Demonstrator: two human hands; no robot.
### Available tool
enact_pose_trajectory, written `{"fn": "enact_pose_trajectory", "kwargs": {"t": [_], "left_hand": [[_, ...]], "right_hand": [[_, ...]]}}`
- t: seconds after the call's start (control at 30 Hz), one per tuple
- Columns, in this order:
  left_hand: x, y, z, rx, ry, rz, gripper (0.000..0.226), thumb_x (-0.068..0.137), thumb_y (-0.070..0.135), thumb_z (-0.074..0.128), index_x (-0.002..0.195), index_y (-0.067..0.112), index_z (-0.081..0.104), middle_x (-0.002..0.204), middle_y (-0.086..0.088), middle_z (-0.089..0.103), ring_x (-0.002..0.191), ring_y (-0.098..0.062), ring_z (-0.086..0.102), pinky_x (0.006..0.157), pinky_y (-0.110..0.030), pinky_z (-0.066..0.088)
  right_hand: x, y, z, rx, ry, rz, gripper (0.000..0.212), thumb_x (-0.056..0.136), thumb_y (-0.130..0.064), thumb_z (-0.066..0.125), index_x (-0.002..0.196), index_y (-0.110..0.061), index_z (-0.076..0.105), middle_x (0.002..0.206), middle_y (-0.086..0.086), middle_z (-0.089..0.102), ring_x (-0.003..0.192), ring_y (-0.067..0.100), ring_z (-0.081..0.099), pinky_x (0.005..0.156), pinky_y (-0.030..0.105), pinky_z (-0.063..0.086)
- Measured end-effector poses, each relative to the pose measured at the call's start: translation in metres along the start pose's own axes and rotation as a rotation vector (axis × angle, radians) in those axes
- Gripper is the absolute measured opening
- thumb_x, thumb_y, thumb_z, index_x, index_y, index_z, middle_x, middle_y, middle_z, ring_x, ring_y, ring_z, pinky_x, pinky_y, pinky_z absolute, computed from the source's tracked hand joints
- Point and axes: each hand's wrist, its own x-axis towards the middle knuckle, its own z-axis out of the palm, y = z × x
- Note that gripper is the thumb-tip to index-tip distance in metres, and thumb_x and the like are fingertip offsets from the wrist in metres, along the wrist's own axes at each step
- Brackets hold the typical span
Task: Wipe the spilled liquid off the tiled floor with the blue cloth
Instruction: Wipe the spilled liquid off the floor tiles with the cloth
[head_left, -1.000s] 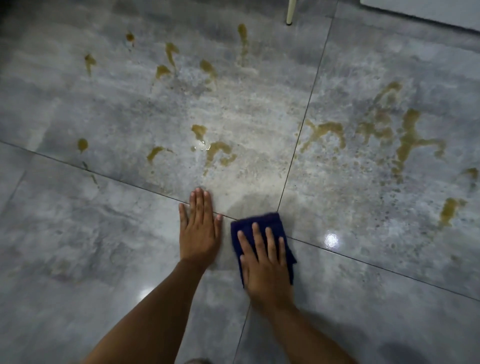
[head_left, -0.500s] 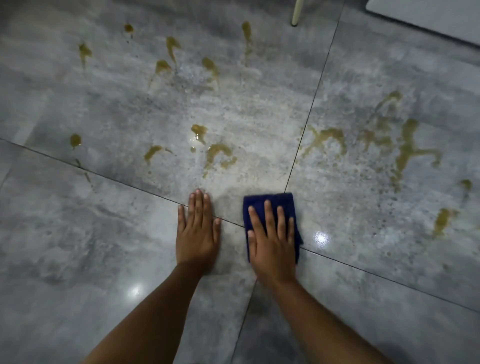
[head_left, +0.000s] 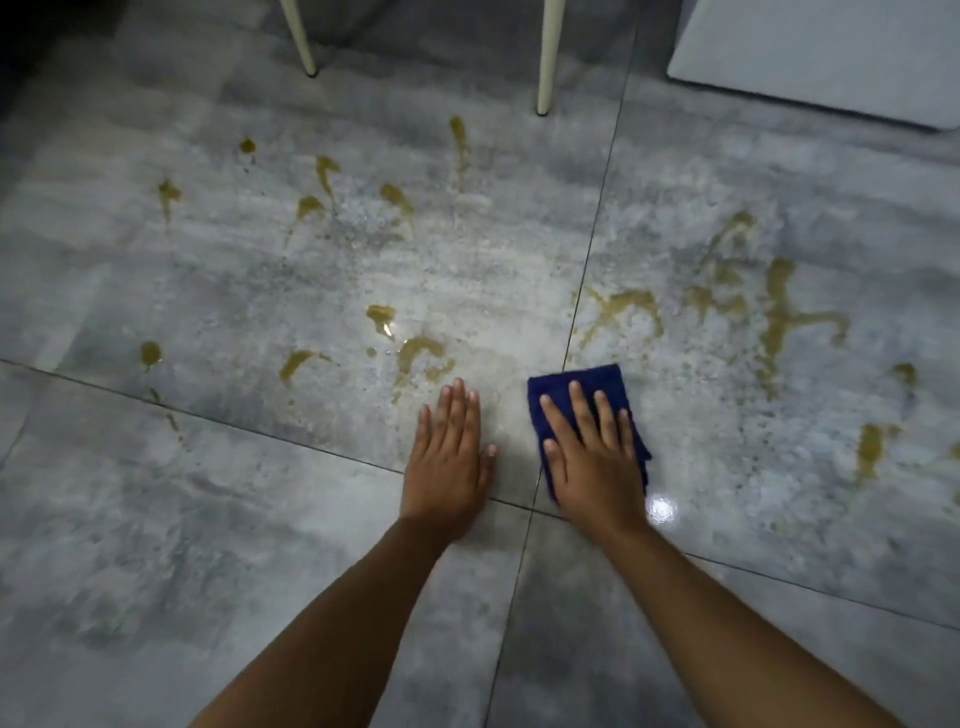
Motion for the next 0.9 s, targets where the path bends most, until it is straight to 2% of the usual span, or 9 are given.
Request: {"fn": "enact_pose_trajectory", "kwargs": {"t": [0.07, 0.13, 0.2, 0.33, 0.47, 0.57, 0.7, 0.8, 0.9], "left_hand": [[0.031, 0.016, 0.004, 0.04, -0.017, 0.082, 0.063, 0.099, 0.041, 0.006, 0.15, 0.006, -0.002, 0.158, -0.013, -0.007, 0.147, -0.027, -0.011, 0.117, -0.04, -0.012], [0.061, 0.033, 0.011, 0.06, -0.03, 0.087, 0.061, 0.099, 0.039, 0.007, 0.148, 0.007, -0.009, 0.157, -0.012, -0.014, 0.145, -0.025, -0.018, 0.116, -0.038, -0.016], [0.082, 0.046, 0.019, 0.052, -0.041, 0.039, 0.06, 0.101, 0.036, 0.013, 0.147, 0.007, -0.012, 0.158, -0.014, -0.015, 0.143, -0.022, -0.023, 0.116, -0.037, -0.017], [0.09, 0.05, 0.029, 0.046, -0.037, -0.011, 0.06, 0.102, 0.036, 0.013, 0.149, 0.007, -0.01, 0.16, -0.012, -0.012, 0.144, -0.02, -0.021, 0.116, -0.036, -0.016], [0.089, 0.047, 0.028, 0.018, 0.01, 0.0, 0.059, 0.101, 0.035, 0.014, 0.152, 0.009, -0.002, 0.161, -0.009, -0.005, 0.147, -0.018, -0.012, 0.119, -0.036, -0.009], [0.09, 0.048, 0.025, -0.017, 0.005, -0.009, 0.059, 0.102, 0.035, 0.018, 0.153, 0.009, 0.005, 0.161, -0.009, -0.001, 0.148, -0.017, -0.009, 0.12, -0.037, -0.006], [0.09, 0.049, 0.023, -0.006, 0.006, -0.012, 0.06, 0.1, 0.036, 0.013, 0.152, 0.008, 0.004, 0.161, -0.009, 0.0, 0.148, -0.019, -0.007, 0.12, -0.037, -0.007], [0.089, 0.05, 0.026, 0.0, 0.005, -0.015, 0.059, 0.1, 0.035, 0.012, 0.151, 0.009, -0.001, 0.161, -0.009, -0.002, 0.148, -0.019, -0.009, 0.119, -0.036, -0.01], [0.089, 0.048, 0.027, 0.004, 0.012, -0.02, 0.058, 0.1, 0.034, 0.012, 0.151, 0.009, 0.001, 0.161, -0.009, 0.0, 0.148, -0.019, -0.008, 0.119, -0.037, -0.006]], "right_hand": [[0.026, 0.04, -0.012, -0.015, -0.01, 0.138, 0.052, 0.101, -0.042, 0.021, 0.152, -0.031, 0.017, 0.161, 0.004, 0.011, 0.147, 0.032, 0.01, 0.119, 0.051, 0.009], [0.013, 0.071, -0.016, -0.016, 0.019, 0.301, 0.053, 0.101, -0.045, 0.015, 0.152, -0.029, 0.015, 0.161, 0.005, 0.011, 0.147, 0.033, 0.01, 0.118, 0.052, 0.011], [-0.019, 0.075, -0.014, -0.046, 0.042, 0.327, 0.055, 0.1, -0.046, 0.013, 0.152, -0.027, 0.018, 0.16, 0.006, 0.014, 0.146, 0.034, 0.016, 0.117, 0.053, 0.015], [-0.029, 0.058, -0.006, -0.032, 0.03, 0.249, 0.053, 0.1, -0.043, 0.02, 0.151, -0.029, 0.022, 0.159, 0.004, 0.017, 0.145, 0.032, 0.019, 0.116, 0.051, 0.014], [0.047, 0.056, -0.015, -0.037, 0.024, -0.04, 0.05, 0.101, -0.041, 0.028, 0.15, -0.031, 0.025, 0.159, 0.003, 0.021, 0.145, 0.032, 0.018, 0.117, 0.048, 0.008], [0.101, 0.071, -0.027, -0.036, 0.003, 0.019, 0.052, 0.101, -0.043, 0.026, 0.151, -0.034, 0.018, 0.161, 0.001, 0.01, 0.147, 0.03, 0.008, 0.118, 0.046, 0.0], [0.088, 0.077, -0.023, 0.006, 0.069, 0.21, 0.051, 0.102, -0.042, 0.023, 0.151, -0.034, 0.014, 0.162, 0.001, 0.006, 0.148, 0.031, 0.003, 0.118, 0.048, 0.0], [0.076, 0.056, -0.02, 0.014, 0.016, 0.083, 0.051, 0.1, -0.041, 0.024, 0.151, -0.035, 0.017, 0.161, 0.001, 0.01, 0.148, 0.03, 0.006, 0.118, 0.049, 0.002], [0.123, 0.051, -0.029, 0.013, -0.034, -0.065, 0.05, 0.101, -0.04, 0.027, 0.15, -0.038, 0.017, 0.162, -0.001, 0.009, 0.148, 0.028, 0.005, 0.117, 0.046, -0.001]]}}
